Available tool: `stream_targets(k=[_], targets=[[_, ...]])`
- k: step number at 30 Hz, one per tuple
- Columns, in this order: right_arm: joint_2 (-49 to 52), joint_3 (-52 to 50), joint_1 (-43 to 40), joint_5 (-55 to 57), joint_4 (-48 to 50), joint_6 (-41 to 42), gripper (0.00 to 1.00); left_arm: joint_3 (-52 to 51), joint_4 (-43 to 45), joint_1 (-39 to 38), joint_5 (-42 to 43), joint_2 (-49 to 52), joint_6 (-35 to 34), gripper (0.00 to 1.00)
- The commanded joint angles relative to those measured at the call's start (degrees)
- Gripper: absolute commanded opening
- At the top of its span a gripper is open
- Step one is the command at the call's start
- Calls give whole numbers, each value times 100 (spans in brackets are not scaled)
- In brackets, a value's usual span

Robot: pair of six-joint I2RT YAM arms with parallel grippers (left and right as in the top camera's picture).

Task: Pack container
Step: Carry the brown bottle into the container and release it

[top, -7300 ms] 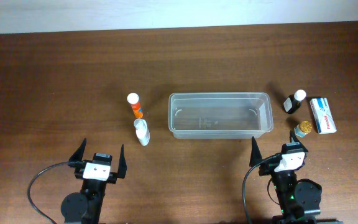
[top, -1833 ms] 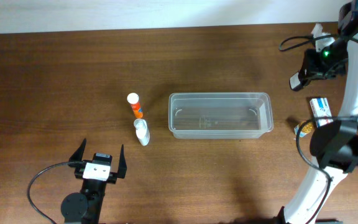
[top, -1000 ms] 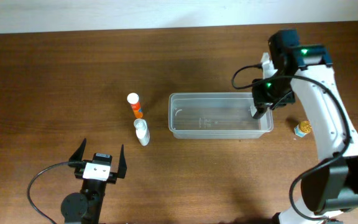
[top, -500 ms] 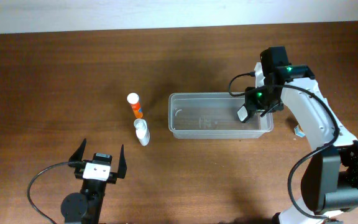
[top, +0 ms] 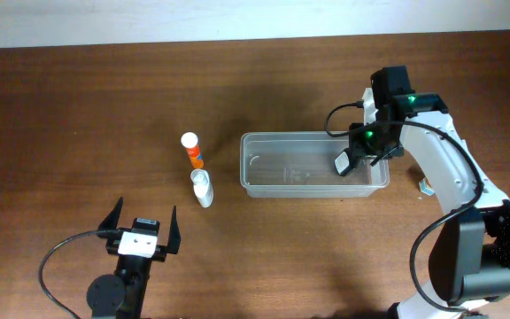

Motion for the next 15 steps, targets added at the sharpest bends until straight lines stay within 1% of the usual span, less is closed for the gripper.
stream_targets(k=[1,15], targets=[[-76,-68,26,46,-2,48,31,-20,-22,13,59,-44,68,99],[-76,-68,31,-564,101,48,31,-20,-22,13,59,-44,68,99]])
